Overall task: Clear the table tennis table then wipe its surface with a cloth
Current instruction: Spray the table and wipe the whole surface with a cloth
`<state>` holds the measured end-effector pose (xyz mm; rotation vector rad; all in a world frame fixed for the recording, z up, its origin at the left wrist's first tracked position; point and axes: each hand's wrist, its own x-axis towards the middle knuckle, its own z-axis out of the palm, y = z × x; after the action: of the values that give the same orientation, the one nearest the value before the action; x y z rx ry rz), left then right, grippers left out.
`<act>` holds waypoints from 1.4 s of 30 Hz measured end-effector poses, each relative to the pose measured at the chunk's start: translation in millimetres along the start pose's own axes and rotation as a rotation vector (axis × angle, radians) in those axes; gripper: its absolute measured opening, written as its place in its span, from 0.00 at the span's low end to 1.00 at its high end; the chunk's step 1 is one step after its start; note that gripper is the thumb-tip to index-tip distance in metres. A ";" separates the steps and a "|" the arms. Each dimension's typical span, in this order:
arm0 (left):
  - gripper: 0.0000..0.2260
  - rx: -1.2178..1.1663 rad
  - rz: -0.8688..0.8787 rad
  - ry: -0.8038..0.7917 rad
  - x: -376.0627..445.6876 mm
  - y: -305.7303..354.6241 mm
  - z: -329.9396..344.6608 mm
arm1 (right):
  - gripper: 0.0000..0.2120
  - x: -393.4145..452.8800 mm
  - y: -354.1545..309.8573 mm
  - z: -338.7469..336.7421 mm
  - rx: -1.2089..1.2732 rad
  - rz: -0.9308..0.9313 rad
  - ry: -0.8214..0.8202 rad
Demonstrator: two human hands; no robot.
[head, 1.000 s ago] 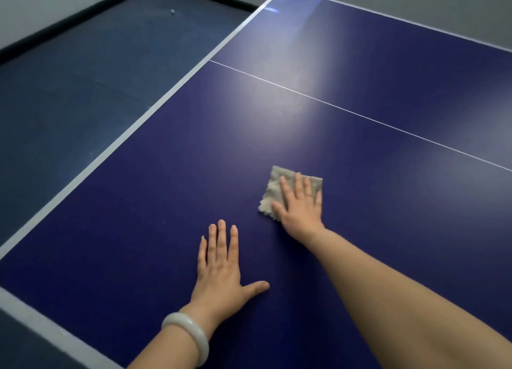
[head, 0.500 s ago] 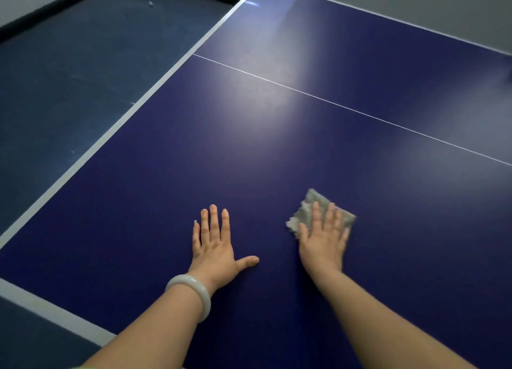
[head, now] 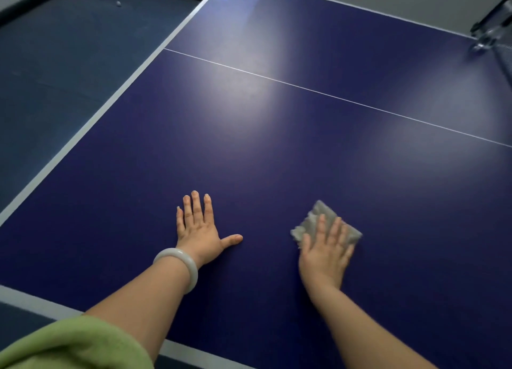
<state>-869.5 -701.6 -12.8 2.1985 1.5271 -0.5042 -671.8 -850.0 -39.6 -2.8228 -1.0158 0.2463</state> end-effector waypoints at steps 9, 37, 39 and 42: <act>0.49 -0.015 0.035 0.131 -41.4 -21.4 13.2 | 0.29 -29.1 46.2 0.8 -0.141 -0.601 -0.083; 0.52 -0.038 -0.033 0.004 -97.4 -55.8 47.2 | 0.32 -85.3 -31.8 4.9 -0.028 -0.105 -0.142; 0.52 -0.051 -0.022 0.012 -95.4 -57.1 49.7 | 0.31 -70.4 -70.3 6.5 -0.006 -0.151 -0.177; 0.52 -0.103 0.043 0.033 -97.3 -62.9 45.5 | 0.30 -56.1 -113.2 7.8 0.000 -0.305 -0.264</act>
<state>-963.7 -782.9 -9.6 2.1660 1.4854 -0.3693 -786.0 -798.8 -20.9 -2.6323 -1.4779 0.5926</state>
